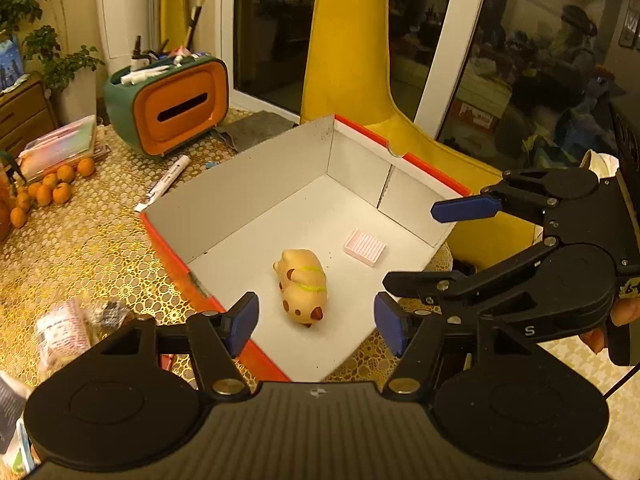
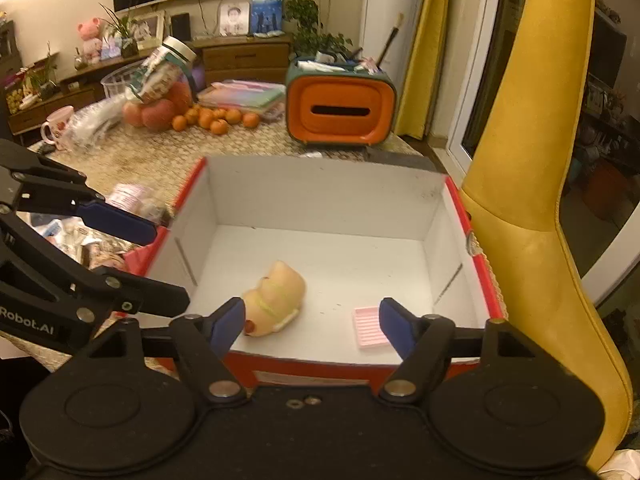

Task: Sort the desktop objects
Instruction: 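Withdraw both tools from the box back toward the table items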

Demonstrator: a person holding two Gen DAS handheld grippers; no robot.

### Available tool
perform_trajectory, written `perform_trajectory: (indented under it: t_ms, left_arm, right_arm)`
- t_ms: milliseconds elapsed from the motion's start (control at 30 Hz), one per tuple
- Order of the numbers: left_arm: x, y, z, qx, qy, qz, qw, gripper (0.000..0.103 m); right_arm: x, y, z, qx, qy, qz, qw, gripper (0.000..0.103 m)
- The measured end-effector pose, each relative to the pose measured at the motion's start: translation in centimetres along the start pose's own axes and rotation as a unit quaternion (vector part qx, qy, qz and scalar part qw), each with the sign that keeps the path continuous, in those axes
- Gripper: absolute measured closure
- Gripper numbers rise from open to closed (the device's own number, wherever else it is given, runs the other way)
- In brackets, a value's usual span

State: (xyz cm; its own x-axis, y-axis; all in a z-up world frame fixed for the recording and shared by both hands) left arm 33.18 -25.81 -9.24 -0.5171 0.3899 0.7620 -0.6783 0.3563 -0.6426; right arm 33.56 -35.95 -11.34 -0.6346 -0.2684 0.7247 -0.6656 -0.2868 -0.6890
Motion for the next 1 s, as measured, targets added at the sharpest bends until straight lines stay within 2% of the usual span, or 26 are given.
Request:
perform_trajectory:
  t_ms: [267,333,467,533,1000]
  left_arm:
    - [3.6,1.1,-0.2,0.008,0.004,0.03,0.9995,0.018]
    - [4.4,1.2,-0.3,0.007,0.003,0.039,0.9992,0.017]
    - [6.2,1.8,-0.6,0.012,0.003,0.055,0.9984,0.002]
    - [7.0,2.3,-0.7,0.01,-0.001,0.061,0.9981,0.001]
    - [10.6,7.1,-3.1,0.039,-0.053,0.09,0.9938,0.0]
  right_arm:
    - [1.8,0.1,-2.3,0.0,-0.011,0.018,1.0,0.02]
    - [2.2,0.2,-2.7,-0.003,-0.011,0.021,1.0,0.019]
    - [2.7,0.5,-3.6,-0.005,-0.009,0.025,1.0,0.017]
    - [2.9,0.6,-4.2,-0.006,-0.012,0.027,1.0,0.014]
    - [4.4,1.6,-9.3,0.001,-0.018,0.055,0.998,0.008]
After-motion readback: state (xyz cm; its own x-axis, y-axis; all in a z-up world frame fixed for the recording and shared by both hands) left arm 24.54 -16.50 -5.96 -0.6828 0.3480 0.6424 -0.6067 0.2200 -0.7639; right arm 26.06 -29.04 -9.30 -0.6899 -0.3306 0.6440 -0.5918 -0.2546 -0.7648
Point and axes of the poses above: each gripper's, at about its wrist camera, not at the fingertips, and x roughly against the way its jaws point, z to its right, y to its underside, the point moved 9 cm from there along -x, roughly the way its jaws point, and after that the axes turned 2 degrees about -y, right-handed, at the moved point
